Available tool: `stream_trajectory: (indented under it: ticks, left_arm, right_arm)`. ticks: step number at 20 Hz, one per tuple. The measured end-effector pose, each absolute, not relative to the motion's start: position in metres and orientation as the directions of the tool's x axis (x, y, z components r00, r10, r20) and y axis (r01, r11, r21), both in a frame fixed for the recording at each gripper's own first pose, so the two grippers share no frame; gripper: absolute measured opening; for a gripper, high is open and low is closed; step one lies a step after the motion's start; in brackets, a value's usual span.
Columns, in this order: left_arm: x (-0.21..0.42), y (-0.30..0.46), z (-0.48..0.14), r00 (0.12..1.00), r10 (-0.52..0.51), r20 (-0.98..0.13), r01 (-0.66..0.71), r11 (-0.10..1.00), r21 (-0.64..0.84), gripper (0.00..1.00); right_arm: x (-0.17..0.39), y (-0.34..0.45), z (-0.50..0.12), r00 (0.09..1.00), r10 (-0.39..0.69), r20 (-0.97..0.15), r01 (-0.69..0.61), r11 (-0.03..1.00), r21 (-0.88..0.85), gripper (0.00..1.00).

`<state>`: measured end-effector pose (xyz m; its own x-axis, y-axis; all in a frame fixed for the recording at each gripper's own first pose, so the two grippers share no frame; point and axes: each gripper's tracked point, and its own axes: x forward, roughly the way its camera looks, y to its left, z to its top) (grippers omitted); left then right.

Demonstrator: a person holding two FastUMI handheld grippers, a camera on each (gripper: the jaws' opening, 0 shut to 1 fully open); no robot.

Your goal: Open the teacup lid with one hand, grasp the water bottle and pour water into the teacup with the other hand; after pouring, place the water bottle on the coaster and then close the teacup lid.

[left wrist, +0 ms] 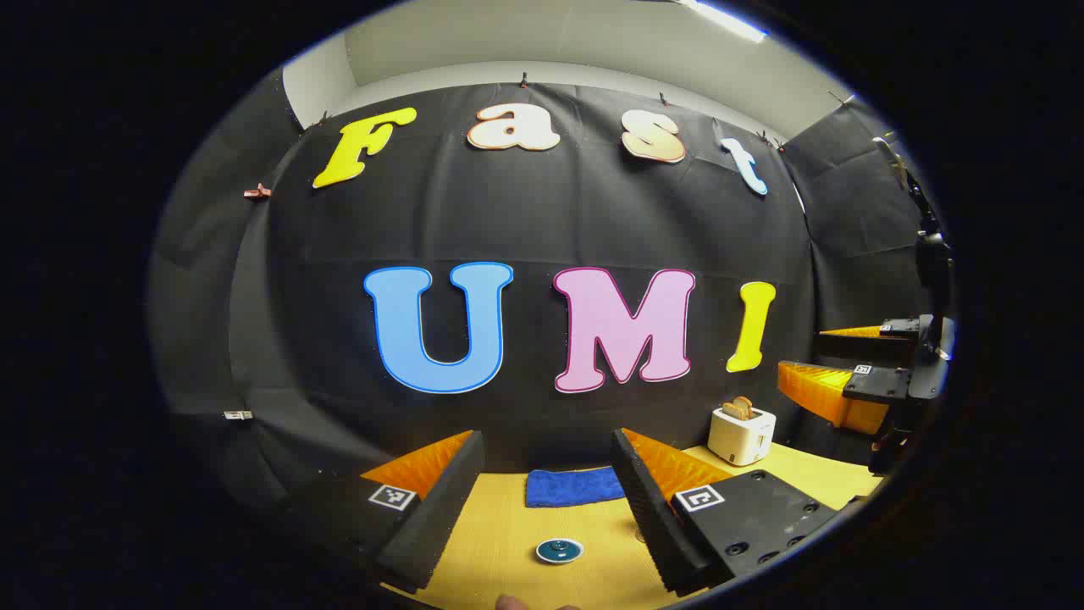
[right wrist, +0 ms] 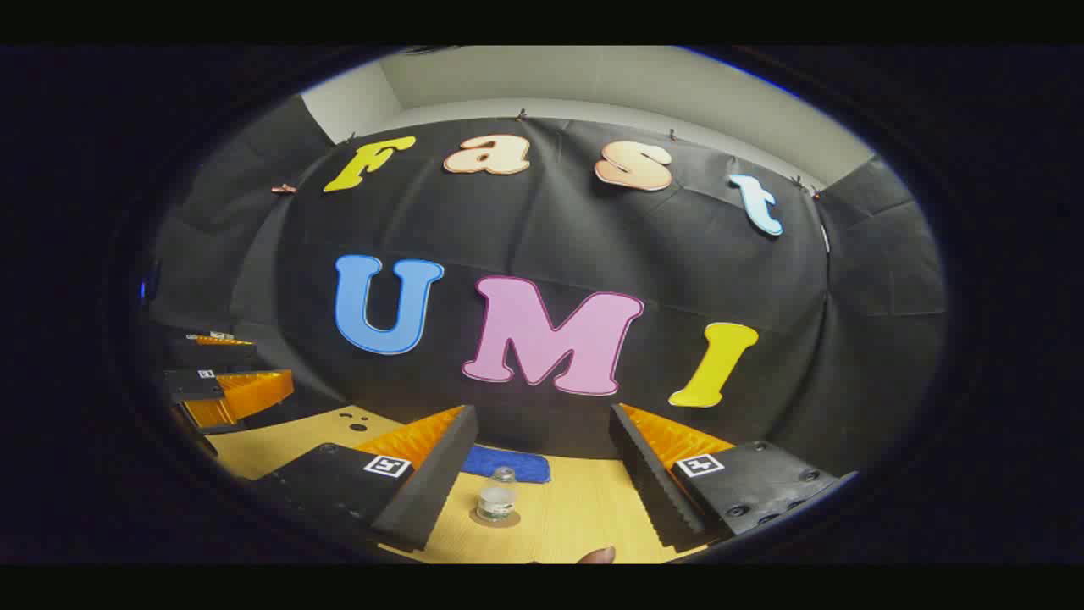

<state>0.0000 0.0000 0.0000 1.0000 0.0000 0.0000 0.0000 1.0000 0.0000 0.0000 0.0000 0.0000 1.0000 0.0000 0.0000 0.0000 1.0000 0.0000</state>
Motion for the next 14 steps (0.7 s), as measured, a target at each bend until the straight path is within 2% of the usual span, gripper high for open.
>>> stream_trajectory:
  ticks: [14]
  left_arm:
    - [-0.0049, 0.0014, 0.0004, 1.000, -0.008, 0.000, 0.008, 1.000, 0.011, 0.95]
  right_arm:
    - [-0.0041, 0.0042, 0.0028, 1.000, -0.002, 0.008, 0.002, 1.000, -0.003, 0.96]
